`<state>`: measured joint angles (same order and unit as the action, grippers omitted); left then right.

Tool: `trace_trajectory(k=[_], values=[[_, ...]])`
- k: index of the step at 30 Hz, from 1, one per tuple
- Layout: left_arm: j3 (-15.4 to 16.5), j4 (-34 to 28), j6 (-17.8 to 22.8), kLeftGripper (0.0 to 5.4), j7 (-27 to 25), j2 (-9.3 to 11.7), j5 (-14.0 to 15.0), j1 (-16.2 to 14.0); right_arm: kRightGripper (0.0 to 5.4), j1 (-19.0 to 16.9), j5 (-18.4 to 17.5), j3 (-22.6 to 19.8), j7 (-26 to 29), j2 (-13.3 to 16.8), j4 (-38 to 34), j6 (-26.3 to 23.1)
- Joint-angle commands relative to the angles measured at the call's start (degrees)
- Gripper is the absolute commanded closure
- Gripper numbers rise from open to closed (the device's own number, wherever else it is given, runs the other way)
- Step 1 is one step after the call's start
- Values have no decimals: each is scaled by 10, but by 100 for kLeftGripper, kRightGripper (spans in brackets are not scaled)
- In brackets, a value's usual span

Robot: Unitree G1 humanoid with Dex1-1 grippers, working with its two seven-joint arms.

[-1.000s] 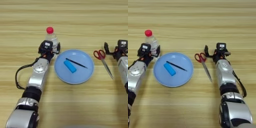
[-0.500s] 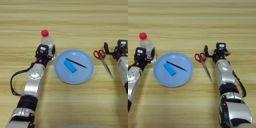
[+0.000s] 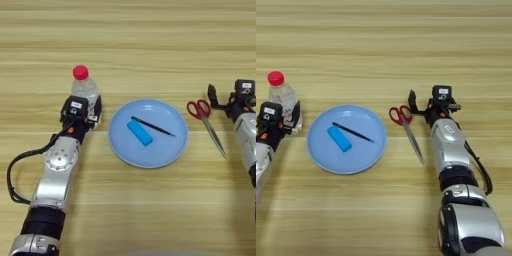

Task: Move the objects on the table

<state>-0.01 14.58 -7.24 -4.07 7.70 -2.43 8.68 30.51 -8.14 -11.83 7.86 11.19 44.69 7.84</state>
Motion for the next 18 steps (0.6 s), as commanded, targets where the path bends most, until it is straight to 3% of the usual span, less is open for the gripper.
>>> trace_trajectory(k=[1,18], values=[[-5,27,20,163,2,2,-12,-7,0,5,1,1,-2,2,-7,-10],[-4,28,13,2,8,-4,-2,12,0,4,2,2,-1,2,-6,-9]])
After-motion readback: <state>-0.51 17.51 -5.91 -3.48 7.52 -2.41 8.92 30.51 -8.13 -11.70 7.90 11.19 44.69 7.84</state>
